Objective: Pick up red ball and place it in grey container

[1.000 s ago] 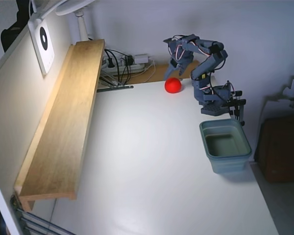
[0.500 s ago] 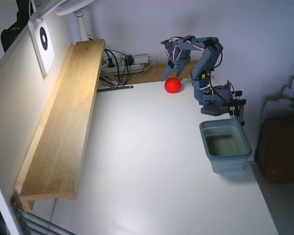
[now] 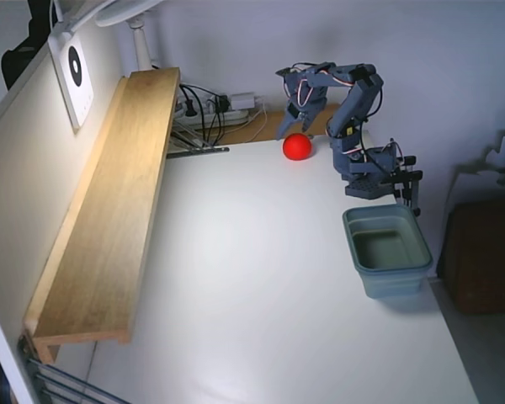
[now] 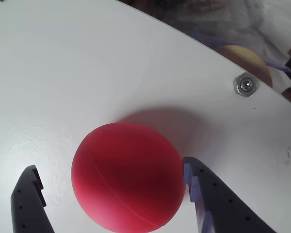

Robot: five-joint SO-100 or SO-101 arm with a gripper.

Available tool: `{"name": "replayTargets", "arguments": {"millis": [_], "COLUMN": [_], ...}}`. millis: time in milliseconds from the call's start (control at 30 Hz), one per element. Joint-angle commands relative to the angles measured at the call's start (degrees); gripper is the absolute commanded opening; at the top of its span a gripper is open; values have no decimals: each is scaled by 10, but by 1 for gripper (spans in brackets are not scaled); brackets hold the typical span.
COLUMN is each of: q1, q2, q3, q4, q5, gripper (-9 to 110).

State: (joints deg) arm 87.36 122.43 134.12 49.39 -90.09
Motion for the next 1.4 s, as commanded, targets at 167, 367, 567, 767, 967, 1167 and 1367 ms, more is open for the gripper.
{"name": "replayTargets", "arguments": {"millis": [167,367,567,767,967,1167,1367], "q1": [-2,-2,-2,-2,-2,-2,-2], "q2": [-15,-37,-67,-81,-81,-81,-81], "q3": [48,82,113,124,124,124,124], "q4": [-74,-131,-191,-215,-215,-215,-215], "q5": [1,1,1,1,1,1,1], "gripper": [38,38,38,38,23,23,23]}}
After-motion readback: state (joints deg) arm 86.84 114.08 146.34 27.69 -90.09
